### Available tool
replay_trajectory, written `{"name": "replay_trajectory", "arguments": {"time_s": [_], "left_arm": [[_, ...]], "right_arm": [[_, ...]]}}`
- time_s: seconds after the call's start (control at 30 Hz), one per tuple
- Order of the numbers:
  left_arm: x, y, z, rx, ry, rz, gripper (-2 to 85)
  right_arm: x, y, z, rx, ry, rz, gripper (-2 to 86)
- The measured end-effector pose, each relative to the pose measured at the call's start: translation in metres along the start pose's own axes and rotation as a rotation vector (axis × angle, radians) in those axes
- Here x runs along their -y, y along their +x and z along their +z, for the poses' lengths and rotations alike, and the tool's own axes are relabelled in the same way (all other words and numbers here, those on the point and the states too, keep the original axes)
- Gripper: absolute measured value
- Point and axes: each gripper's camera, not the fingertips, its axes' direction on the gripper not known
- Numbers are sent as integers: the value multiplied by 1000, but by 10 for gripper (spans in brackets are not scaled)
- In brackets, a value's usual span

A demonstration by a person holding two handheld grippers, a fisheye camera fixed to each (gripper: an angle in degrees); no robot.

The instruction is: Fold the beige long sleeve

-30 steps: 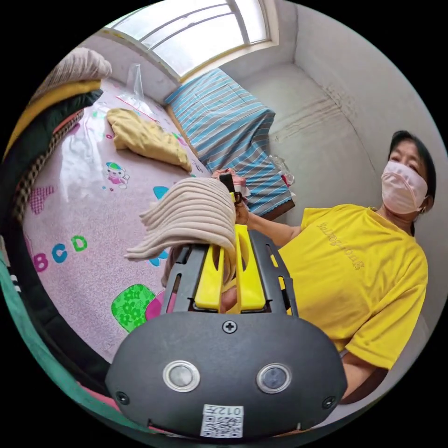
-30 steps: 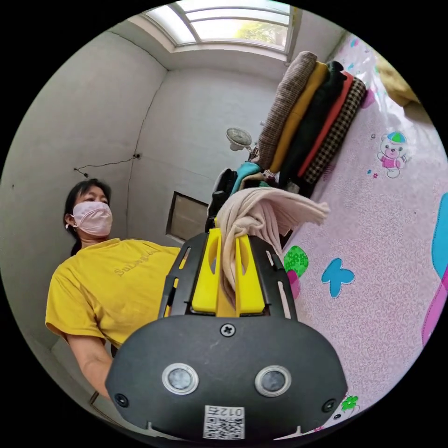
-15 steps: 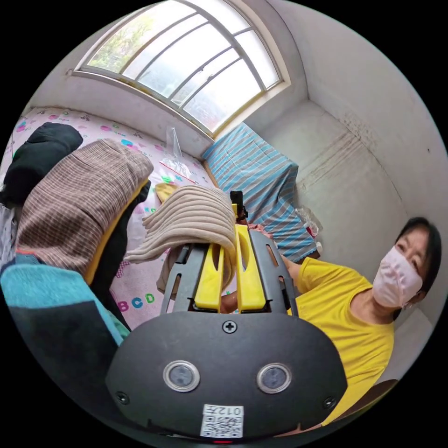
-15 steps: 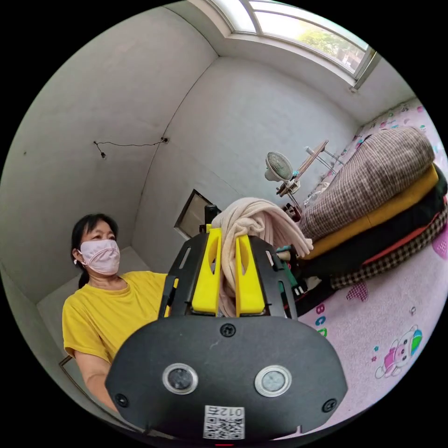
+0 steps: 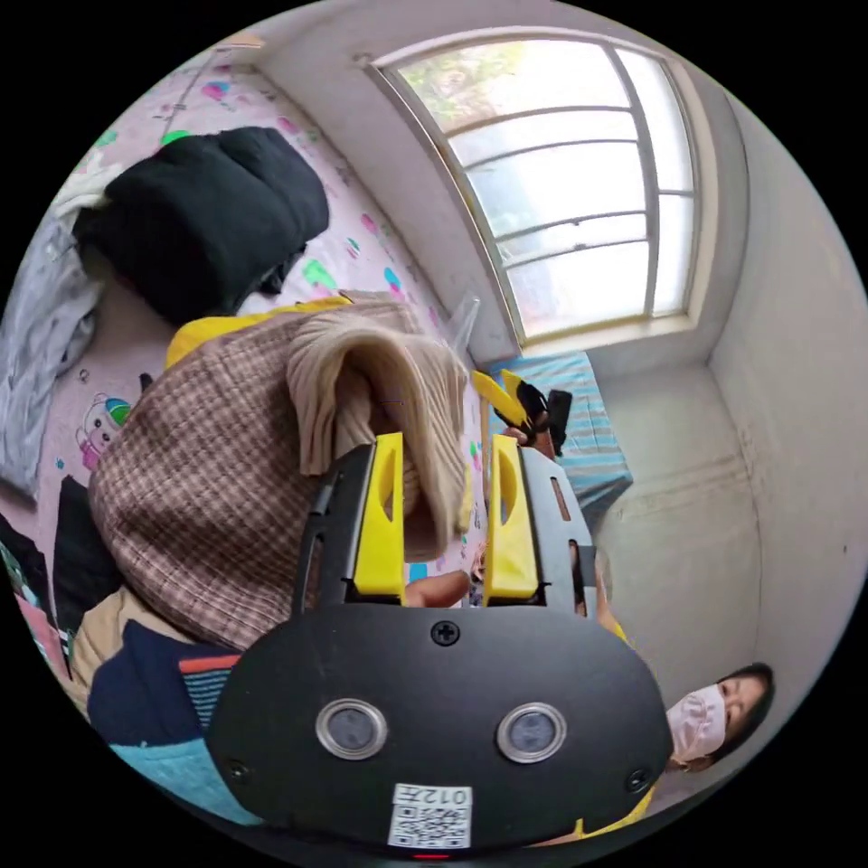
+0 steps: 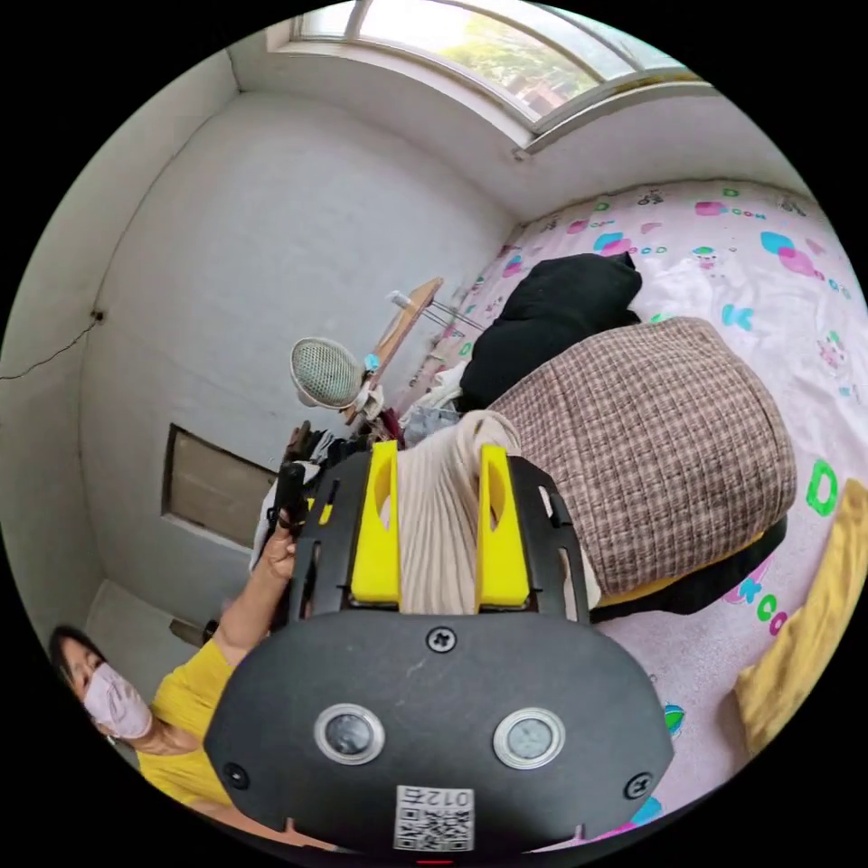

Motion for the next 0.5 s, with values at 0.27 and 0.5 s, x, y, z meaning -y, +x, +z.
{"name": "replay_trajectory", "arguments": {"time_s": [0.27, 0.5], "left_arm": [[-46, 74, 4, 324, -22, 302, 143], [-56, 101, 78, 445, -160, 299, 173]], "right_arm": [[-31, -15, 44, -92, 101, -230, 95], [-57, -9, 92, -136, 24, -185, 134]]}}
